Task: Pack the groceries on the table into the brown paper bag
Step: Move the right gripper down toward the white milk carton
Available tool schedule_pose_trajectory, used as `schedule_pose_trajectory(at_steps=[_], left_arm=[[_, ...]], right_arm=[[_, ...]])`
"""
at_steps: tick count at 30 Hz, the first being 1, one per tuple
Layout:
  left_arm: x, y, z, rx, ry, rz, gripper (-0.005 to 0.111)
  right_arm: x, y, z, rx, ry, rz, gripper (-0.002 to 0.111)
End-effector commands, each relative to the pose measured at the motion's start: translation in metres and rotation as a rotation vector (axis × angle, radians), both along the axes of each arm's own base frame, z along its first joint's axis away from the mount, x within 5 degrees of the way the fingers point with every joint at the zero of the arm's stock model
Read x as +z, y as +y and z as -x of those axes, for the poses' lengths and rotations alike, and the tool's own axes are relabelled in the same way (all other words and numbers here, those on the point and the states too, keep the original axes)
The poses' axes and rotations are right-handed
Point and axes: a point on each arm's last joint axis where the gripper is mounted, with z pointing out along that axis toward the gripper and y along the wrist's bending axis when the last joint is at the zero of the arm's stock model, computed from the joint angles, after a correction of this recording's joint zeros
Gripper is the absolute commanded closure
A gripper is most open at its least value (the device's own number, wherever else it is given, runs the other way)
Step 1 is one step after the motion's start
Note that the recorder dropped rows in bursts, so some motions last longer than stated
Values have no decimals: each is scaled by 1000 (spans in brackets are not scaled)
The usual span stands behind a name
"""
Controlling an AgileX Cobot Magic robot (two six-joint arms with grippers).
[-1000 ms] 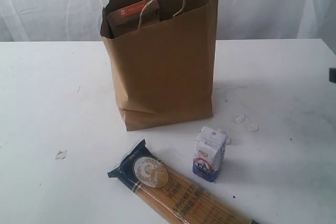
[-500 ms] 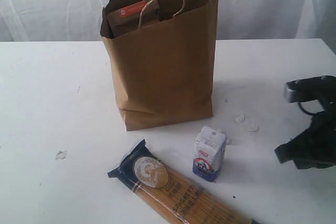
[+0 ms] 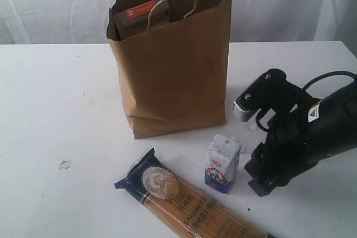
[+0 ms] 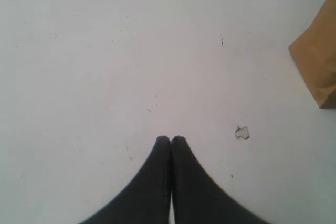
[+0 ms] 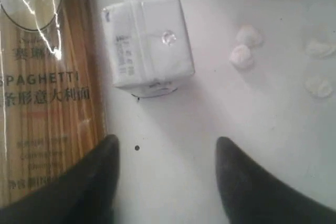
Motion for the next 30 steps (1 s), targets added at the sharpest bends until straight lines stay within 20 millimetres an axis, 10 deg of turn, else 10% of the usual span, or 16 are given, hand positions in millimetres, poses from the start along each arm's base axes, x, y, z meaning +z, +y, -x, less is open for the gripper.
schedule_pose_trajectory(at_steps=[1,10,20,30], left_arm=[[-11,1,-6,27,-44,54,107],[-60,1,-17,69,16,148,107],[-59,2,-18,94,-5,204,107],[-57,2,-19,95,-27,204,107]], right_arm=[[11,12,-5,38,-121,-48,35],[-5,39,-17,116,-218,-60,35],[-29,47,-21,132,-143,-19,39],[-14,45,-18,64,-150,-77,77]])
